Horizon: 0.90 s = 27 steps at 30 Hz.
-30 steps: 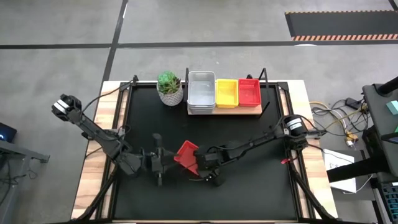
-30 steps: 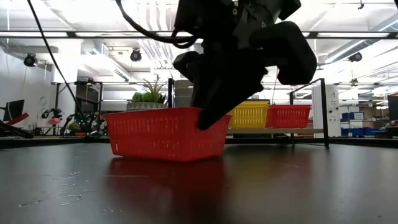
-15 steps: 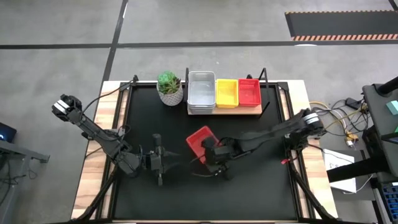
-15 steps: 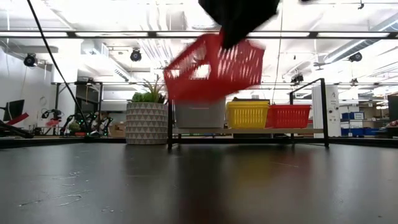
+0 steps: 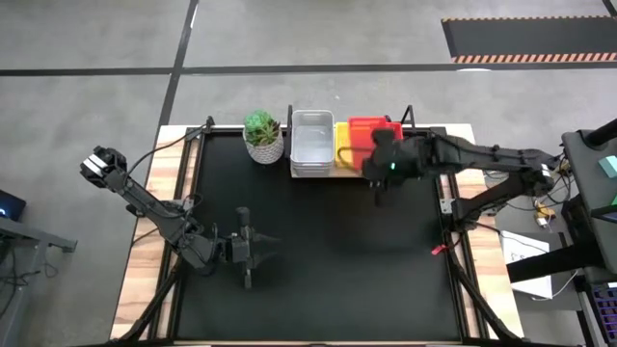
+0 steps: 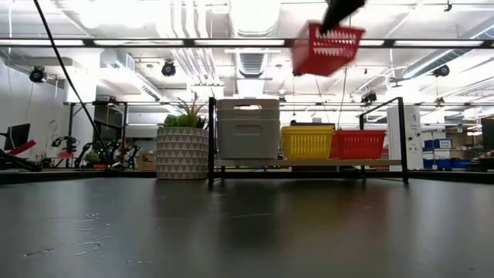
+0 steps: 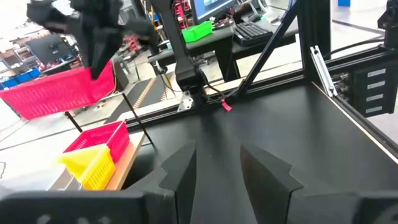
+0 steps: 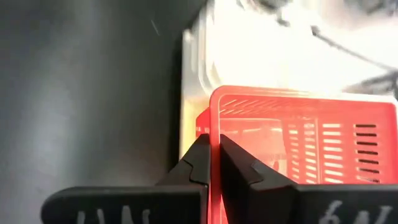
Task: Stack baskets on shelf by color
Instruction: Stack the red bin on the red bin on the shelf
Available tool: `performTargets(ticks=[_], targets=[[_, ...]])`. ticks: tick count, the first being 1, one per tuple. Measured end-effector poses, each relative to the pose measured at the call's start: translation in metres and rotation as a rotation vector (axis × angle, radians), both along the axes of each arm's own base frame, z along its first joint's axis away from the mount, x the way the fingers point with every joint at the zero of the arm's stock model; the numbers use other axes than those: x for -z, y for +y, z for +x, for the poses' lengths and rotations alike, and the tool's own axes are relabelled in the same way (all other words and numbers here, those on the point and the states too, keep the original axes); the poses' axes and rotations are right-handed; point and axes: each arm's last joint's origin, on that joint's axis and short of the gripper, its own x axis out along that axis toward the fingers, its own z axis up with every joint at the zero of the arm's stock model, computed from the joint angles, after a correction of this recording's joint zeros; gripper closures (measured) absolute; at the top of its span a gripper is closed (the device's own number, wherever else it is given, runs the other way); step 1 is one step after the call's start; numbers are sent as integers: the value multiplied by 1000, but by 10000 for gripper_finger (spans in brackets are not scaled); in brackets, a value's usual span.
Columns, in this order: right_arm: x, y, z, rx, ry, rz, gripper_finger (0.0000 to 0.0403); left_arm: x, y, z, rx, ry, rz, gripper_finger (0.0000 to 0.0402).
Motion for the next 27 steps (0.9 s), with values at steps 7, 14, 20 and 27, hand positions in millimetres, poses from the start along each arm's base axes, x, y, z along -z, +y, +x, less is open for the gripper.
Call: performTargets(ticks=[7, 14, 20, 27], targets=[[36, -61, -21, 124, 50, 65, 394, 0, 0, 0, 3, 4, 31, 293], [74, -112, -38, 202, 100, 158, 394, 0, 0, 0, 2, 2, 25, 293], [90, -128, -51, 239, 126, 212, 394, 0, 0, 0, 2, 2, 24, 293], [106, -131, -52, 199, 131, 180, 394, 0, 0, 0, 4, 4, 53, 293]])
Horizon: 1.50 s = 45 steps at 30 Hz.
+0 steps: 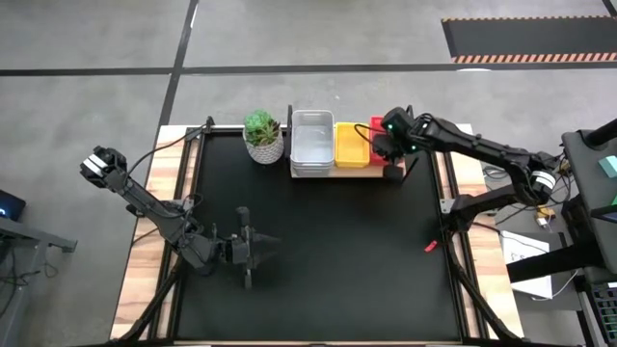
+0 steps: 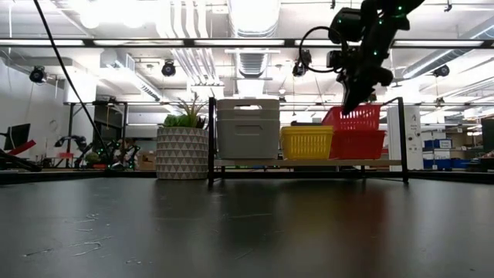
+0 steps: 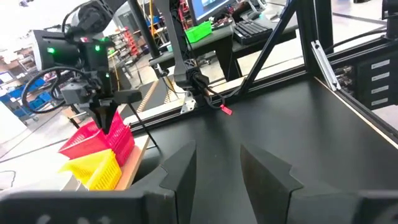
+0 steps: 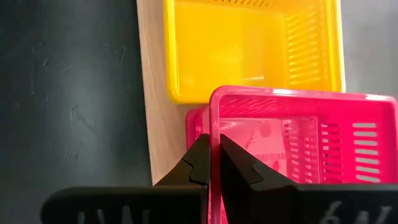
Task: Stack baskets on shelf by color
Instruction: Stack the red bin on the red bin on the shelf, then return to Home Position
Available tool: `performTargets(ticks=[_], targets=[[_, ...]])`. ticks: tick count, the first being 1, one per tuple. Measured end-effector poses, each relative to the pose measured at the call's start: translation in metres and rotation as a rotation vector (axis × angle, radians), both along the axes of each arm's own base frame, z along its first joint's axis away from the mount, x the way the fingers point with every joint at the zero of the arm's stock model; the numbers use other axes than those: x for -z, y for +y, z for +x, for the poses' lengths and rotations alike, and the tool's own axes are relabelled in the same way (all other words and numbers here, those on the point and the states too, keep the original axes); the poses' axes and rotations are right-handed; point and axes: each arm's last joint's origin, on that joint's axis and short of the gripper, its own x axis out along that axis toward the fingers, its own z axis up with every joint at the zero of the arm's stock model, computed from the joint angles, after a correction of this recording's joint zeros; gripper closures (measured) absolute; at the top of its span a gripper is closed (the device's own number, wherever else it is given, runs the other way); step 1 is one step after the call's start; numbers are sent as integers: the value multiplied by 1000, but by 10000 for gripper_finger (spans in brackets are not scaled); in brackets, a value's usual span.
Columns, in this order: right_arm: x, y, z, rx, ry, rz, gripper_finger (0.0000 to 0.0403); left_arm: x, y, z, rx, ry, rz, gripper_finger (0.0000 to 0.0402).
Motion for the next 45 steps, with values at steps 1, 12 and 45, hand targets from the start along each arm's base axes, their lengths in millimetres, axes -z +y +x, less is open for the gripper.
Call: performTargets(ticks=[1, 12, 45], targets=[[1, 0, 0, -3, -4, -5, 394, 0, 0, 0, 0, -3, -1, 293], [13, 0, -1, 12, 9, -2, 362, -1, 0, 0, -1, -9, -11, 293], [11, 148, -18, -389, -717, -99, 366, 42, 111, -131, -24, -131, -195, 400]])
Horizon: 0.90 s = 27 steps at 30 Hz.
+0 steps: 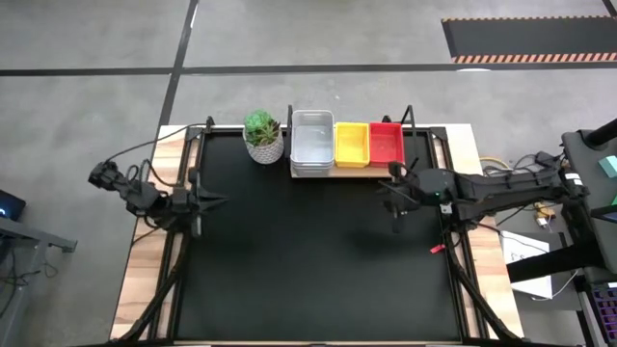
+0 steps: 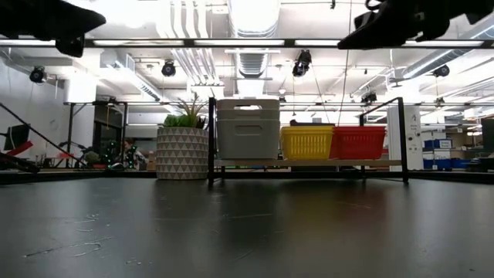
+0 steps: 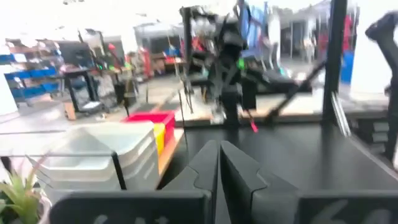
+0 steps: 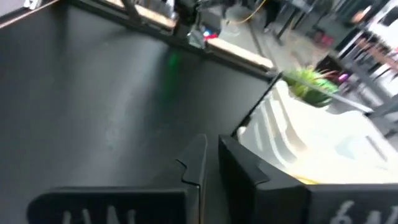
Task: Stack baskets on shelf by color
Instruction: Return to Home Position
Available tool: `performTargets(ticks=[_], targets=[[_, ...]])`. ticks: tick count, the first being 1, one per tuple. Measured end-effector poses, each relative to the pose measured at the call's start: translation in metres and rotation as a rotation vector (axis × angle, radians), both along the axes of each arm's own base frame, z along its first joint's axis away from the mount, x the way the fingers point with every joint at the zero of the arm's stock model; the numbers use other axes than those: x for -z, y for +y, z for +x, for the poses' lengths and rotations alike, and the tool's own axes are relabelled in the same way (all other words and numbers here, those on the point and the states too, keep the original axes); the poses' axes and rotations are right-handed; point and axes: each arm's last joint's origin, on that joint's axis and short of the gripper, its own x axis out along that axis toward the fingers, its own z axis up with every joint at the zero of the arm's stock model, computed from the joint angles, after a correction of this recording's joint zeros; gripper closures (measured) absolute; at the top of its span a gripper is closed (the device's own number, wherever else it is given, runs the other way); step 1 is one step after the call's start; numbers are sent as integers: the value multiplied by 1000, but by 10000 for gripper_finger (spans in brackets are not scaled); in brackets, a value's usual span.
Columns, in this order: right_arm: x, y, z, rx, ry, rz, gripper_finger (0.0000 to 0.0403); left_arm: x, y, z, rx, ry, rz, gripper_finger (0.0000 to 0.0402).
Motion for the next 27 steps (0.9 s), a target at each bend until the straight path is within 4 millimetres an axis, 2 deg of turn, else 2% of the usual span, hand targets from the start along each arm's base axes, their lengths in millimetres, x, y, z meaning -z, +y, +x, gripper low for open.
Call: performTargets(ticks=[4, 13, 17, 20, 24, 27], targets=[[5, -2, -14, -5, -71, -39, 372, 7, 6, -10, 0, -67, -20, 400], [22, -2, -44, -38, -172, -78, 372, 24, 1, -1, -33, -10, -27, 400], [25, -3, -63, -38, -293, -105, 372, 34, 0, 2, -40, -9, -33, 400], [24, -3, -79, -33, -418, -118, 372, 41, -2, 4, -38, -57, -29, 400], [26, -3, -91, -32, -499, -129, 372, 52, -3, 7, -42, -100, -4, 400], [30, -2, -98, -64, -547, -117, 374, 52, -3, 8, -44, -148, -28, 400]])
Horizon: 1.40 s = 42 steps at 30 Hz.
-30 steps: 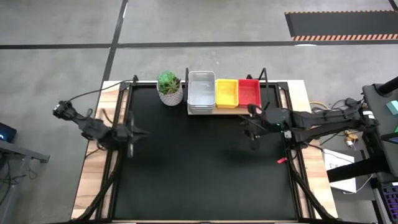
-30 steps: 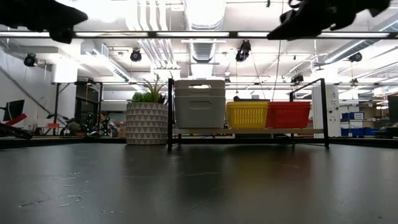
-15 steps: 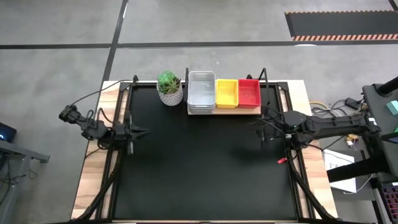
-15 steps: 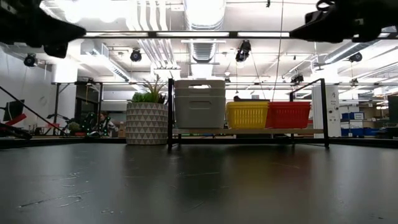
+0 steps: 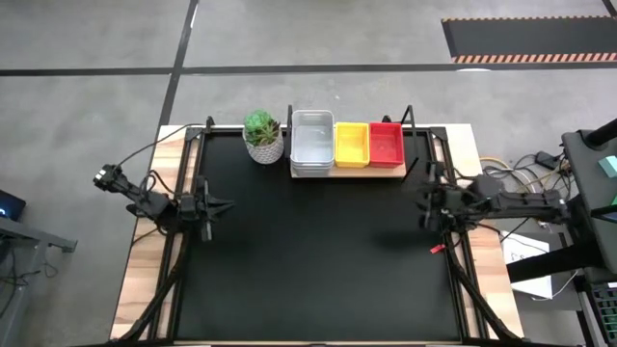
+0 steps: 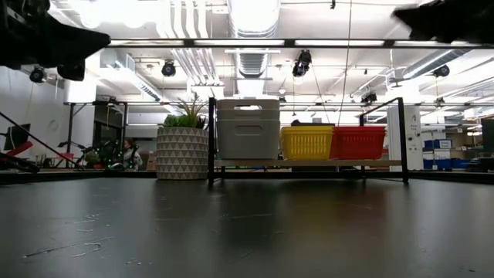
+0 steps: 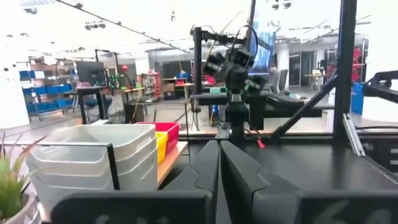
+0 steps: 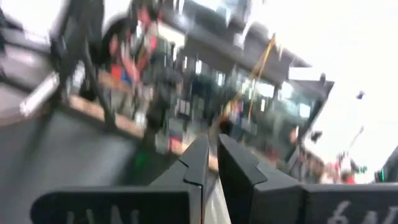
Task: Stack baskets on shelf by color
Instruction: Return to Home Position
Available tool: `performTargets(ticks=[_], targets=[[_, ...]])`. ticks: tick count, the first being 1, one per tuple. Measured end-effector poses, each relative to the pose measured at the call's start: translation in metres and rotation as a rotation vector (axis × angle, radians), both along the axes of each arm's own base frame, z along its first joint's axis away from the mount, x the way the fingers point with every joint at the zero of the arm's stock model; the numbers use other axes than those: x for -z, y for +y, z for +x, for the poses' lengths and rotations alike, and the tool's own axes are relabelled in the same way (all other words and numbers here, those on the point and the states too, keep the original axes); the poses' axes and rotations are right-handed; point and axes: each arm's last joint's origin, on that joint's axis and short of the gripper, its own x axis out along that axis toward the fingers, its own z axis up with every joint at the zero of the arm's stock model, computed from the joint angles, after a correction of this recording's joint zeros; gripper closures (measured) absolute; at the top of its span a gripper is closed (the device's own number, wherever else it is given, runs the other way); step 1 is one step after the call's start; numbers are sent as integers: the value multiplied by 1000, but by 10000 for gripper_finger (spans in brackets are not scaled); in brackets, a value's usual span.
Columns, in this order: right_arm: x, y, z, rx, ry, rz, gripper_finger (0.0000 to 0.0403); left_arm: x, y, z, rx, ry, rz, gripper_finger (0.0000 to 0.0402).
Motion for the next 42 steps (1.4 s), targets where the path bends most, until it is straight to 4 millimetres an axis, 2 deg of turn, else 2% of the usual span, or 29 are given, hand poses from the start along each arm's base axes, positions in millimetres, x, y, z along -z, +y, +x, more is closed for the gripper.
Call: performTargets(ticks=[5, 10, 18, 21, 26, 31, 42], targets=[[1, 2, -10, -81, -107, -14, 376, 1, -1, 1, 13, 12, -9, 400], [4, 3, -10, -109, -87, 58, 375, 2, -2, 2, 26, 19, -2, 400], [14, 3, -4, -105, -39, 41, 375, 4, -3, 4, 26, 41, 11, 400], [20, 4, -2, -157, -21, 67, 374, 5, -3, 4, 25, 50, 16, 400], [21, 7, -2, -289, -52, 145, 374, 6, -4, 5, 25, 64, 24, 400], [22, 7, -2, -312, -27, 254, 374, 8, -5, 7, 25, 79, 32, 400], [23, 7, -2, -317, -22, 277, 374, 11, -6, 9, 25, 110, 50, 400]])
